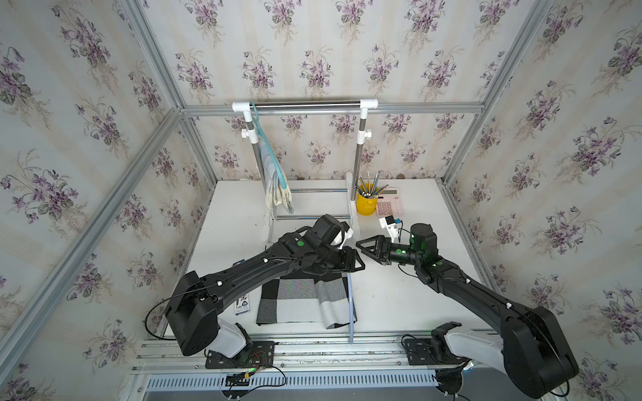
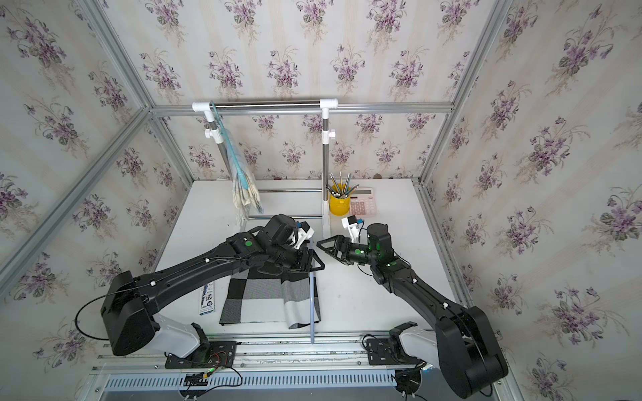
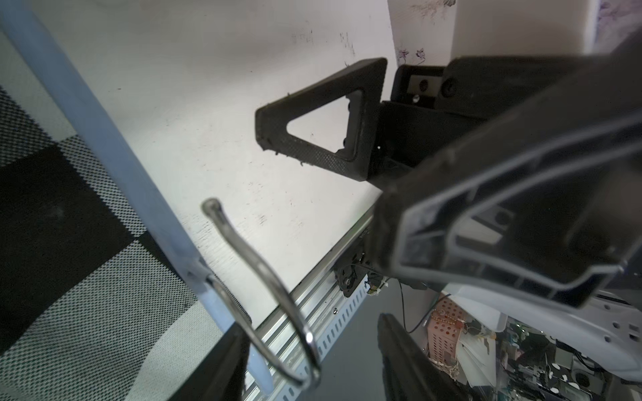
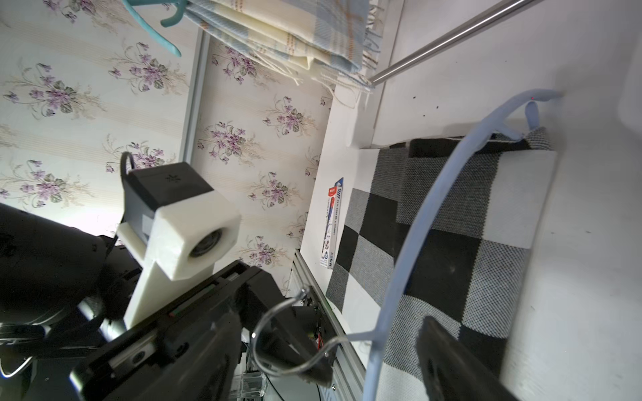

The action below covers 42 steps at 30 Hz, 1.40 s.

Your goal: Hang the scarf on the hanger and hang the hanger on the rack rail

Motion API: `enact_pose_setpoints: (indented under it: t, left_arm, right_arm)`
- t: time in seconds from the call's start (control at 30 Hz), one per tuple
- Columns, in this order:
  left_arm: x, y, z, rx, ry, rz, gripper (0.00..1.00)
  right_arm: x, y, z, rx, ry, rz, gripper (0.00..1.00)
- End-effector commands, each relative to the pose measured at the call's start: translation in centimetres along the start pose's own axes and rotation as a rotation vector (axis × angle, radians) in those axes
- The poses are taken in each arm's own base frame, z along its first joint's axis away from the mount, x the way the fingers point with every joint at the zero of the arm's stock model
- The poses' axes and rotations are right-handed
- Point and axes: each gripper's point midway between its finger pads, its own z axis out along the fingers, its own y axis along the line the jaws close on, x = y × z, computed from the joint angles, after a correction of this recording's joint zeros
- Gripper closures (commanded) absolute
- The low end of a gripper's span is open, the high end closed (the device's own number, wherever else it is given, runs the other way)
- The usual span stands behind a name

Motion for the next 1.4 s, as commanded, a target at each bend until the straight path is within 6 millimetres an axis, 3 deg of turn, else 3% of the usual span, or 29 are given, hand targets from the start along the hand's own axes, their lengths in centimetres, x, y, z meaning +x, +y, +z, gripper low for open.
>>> enact_pose_setpoints:
  t: [0.0, 0.3, 0.43, 0.47, 0.6, 0.87, 1.17, 1.37]
  left_arm:
    - [0.0, -1.6, -0.1, 0.059, 0.01, 0.057, 0.4]
    - [0.3, -2.5, -1.6, 0.08, -0.008, 0.108, 0.38]
    - [0.6, -1.9, -2.3, 0.038, -0.022, 0.12, 0.38]
    - [0.6, -1.9, -3.4, 0.023, -0.051, 0.13, 0.38]
    - [0.6, 0.5, -4.2, -0.057, -0.104, 0.101, 0.38]
    - [1.3, 4.4, -4.5, -0.108, -0.114, 0.018, 0.37]
    - [2.3, 8.5, -4.0, -0.203, -0.067, -0.056, 0.37]
    - [3.0, 10.6, -3.4, -0.255, -0.016, -0.091, 0.37]
  right_arm:
    - [0.1, 0.6, 0.0, -0.027, 0.017, 0.016, 0.16]
    - [2.0, -0.8, -0.6, 0.054, 0.072, 0.041, 0.17]
    - [2.4, -2.5, -1.2, 0.159, 0.068, 0.04, 0.21]
    - [2.5, -3.0, -1.4, 0.201, 0.071, 0.035, 0.22]
    - [2.0, -4.6, -2.7, 0.359, 0.047, -0.018, 0.26]
    - [2.2, -5.8, -2.8, 0.426, 0.066, -0.033, 0.58]
    - [2.4, -6.6, -2.7, 0.495, 0.094, -0.067, 0.61]
    - [2.7, -6.9, -2.8, 0.518, 0.113, -0.085, 0.72]
